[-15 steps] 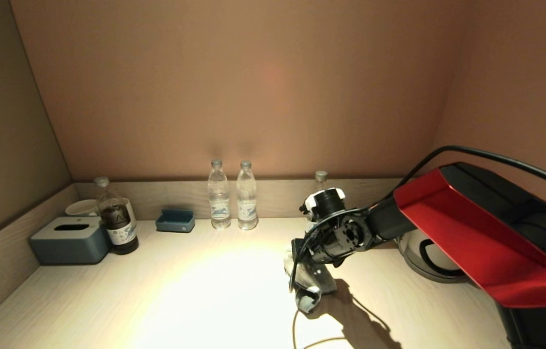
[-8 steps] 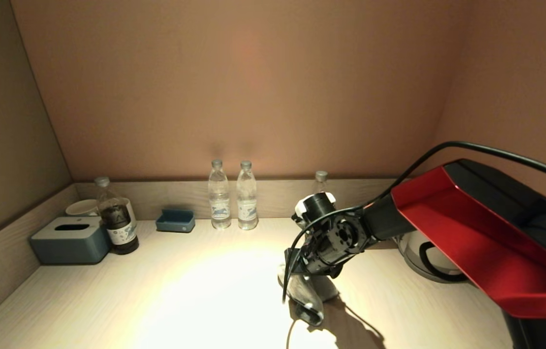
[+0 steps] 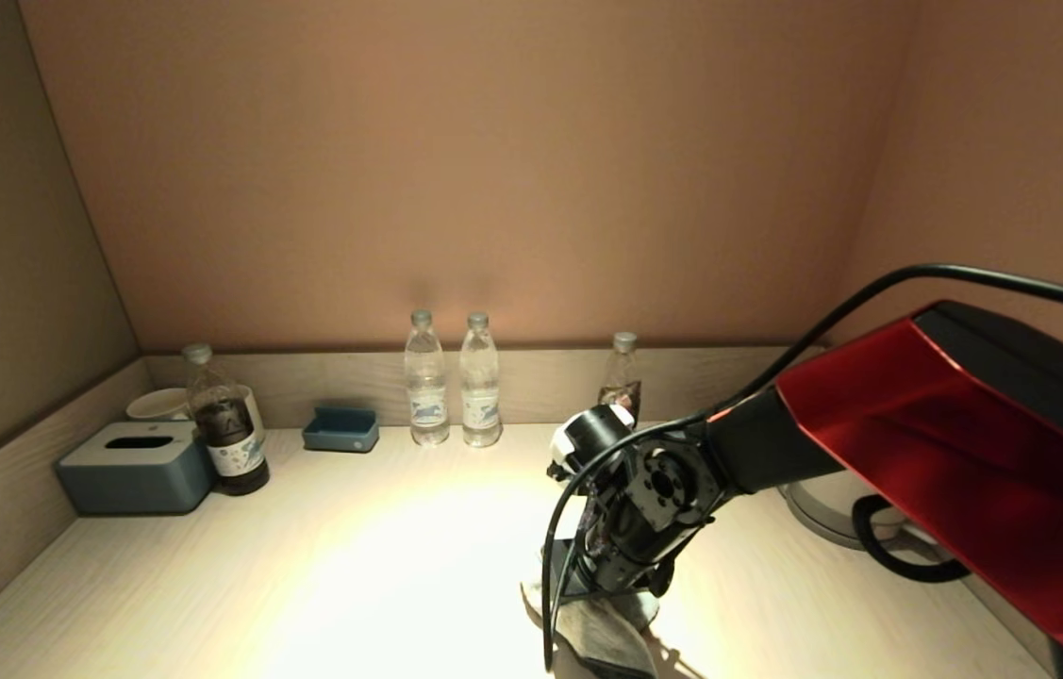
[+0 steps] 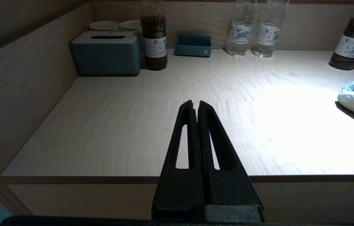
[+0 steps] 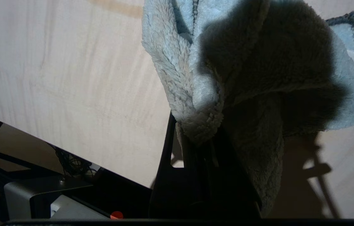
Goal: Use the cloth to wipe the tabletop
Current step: Sweep the stains on the table
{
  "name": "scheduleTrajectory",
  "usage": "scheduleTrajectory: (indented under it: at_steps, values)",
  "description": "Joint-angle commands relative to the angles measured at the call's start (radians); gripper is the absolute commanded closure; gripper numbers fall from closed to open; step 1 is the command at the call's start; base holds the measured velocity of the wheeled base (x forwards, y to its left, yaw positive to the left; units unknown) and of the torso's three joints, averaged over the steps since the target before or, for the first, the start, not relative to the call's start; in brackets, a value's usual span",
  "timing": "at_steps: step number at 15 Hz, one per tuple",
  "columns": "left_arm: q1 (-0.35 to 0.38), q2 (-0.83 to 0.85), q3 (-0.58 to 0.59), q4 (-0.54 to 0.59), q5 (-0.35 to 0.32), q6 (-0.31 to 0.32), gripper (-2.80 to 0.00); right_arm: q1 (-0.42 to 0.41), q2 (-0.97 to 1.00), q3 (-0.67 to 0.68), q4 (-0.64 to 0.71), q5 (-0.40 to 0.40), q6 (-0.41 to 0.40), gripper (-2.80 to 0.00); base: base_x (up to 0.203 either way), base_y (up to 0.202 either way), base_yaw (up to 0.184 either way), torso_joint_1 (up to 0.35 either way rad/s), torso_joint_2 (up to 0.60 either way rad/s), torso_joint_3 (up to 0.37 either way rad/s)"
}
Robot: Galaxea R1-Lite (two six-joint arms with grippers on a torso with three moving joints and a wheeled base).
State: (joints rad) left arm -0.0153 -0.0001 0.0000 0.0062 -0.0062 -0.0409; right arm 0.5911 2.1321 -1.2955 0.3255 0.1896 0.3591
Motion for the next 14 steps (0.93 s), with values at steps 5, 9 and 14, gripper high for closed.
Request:
scheduleTrajectory:
  at_steps: [5,9,14]
  values:
    - [0.000,0.000,0.000,0.000,0.000,-0.001,0.00,-0.040,-0.143,0.155,-0.008,0.001,-0.005,0.00,0.000,0.000,0.000,0.000,0.00,0.000]
    - [0.000,0.000,0.000,0.000,0.000,-0.001,0.00,-0.173,-0.166,0.186,-0.008,0.001,-0.031,0.00,0.000,0.000,0.000,0.000,0.00,0.000]
    - [0.000,0.000,0.000,0.000,0.000,-0.001,0.00,-0.326,-0.168,0.189,-0.008,0.006,-0.072,0.00,0.000,0.000,0.000,0.000,0.00,0.000]
